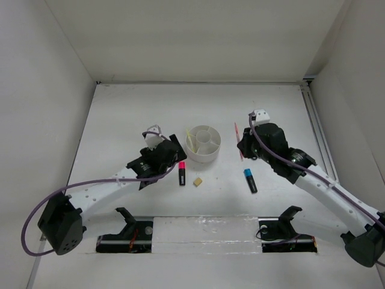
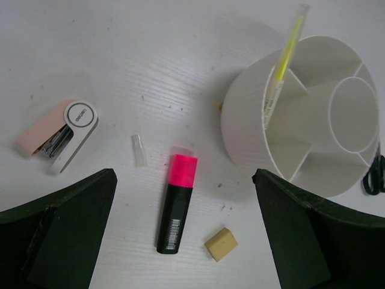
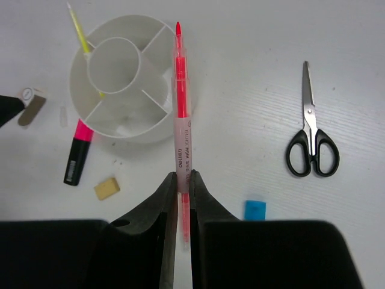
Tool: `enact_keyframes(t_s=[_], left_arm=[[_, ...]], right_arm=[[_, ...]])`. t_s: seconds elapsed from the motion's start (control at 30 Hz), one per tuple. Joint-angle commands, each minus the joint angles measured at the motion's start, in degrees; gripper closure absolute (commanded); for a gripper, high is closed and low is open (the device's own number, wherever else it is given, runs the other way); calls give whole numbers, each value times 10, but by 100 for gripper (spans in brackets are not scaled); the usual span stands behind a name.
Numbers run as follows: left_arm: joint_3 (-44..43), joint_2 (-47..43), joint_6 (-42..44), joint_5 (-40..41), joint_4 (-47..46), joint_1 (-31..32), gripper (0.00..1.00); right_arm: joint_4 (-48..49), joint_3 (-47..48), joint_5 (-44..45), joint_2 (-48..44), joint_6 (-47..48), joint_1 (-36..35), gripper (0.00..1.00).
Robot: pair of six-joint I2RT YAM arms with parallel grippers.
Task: Sort the stationery into containers
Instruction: Pick up the pen from the center of the board.
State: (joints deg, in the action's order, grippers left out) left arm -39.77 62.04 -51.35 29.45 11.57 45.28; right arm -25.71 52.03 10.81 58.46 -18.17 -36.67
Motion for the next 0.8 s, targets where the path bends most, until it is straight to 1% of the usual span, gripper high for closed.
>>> enact_keyframes(t_s=[0.0,0.1,0.17,0.2,0.27,0.3,0.33,0.37,0.4,0.43,0.5,0.57,0.6,0.7,0.73,0.77], left_arm=[[-9,42,-47,26,15,0,3],[-30,83,-67,26,20,0,12],[-47,122,-74,32,20,0,13],[-52,134,-74,32,27,-5,17],[-60,161,-90,25,27,-5,19],[-66,167,-101,25,36,-5,20],[-66,167,-107,25,36,-5,24],[-66,175,-118,25,36,-5,24],[-66,175,-124,30,36,-5,26],[-66,175,-130,30,42,-5,30],[-66,175,-144,36,42,-5,33],[-61,175,-151,45,56,-5,33],[-61,181,-151,51,56,-5,36],[-61,197,-163,62,67,-5,37],[-67,197,-163,62,73,-5,42],[-67,207,-170,72,79,-5,45]], right_arm=[[-31,30,9,-33,11,-11,100],[-36,35,2,-62,23,-17,100],[-36,40,-17,-75,28,-17,100],[-42,40,-18,-85,36,-17,100],[-48,40,-23,-93,42,-17,100],[-48,40,-23,-98,48,-17,100],[-48,40,-23,-106,48,-17,100],[-48,40,-29,-106,48,-17,100],[-48,40,-36,-113,54,-22,100],[-48,35,-36,-113,54,-22,100],[-43,35,-49,-118,54,-22,100],[-36,29,-54,-118,54,-22,100],[-36,29,-60,-118,54,-22,100],[-36,29,-66,-118,60,-27,100],[-36,29,-66,-118,60,-27,100],[-36,29,-71,-118,60,-27,100]])
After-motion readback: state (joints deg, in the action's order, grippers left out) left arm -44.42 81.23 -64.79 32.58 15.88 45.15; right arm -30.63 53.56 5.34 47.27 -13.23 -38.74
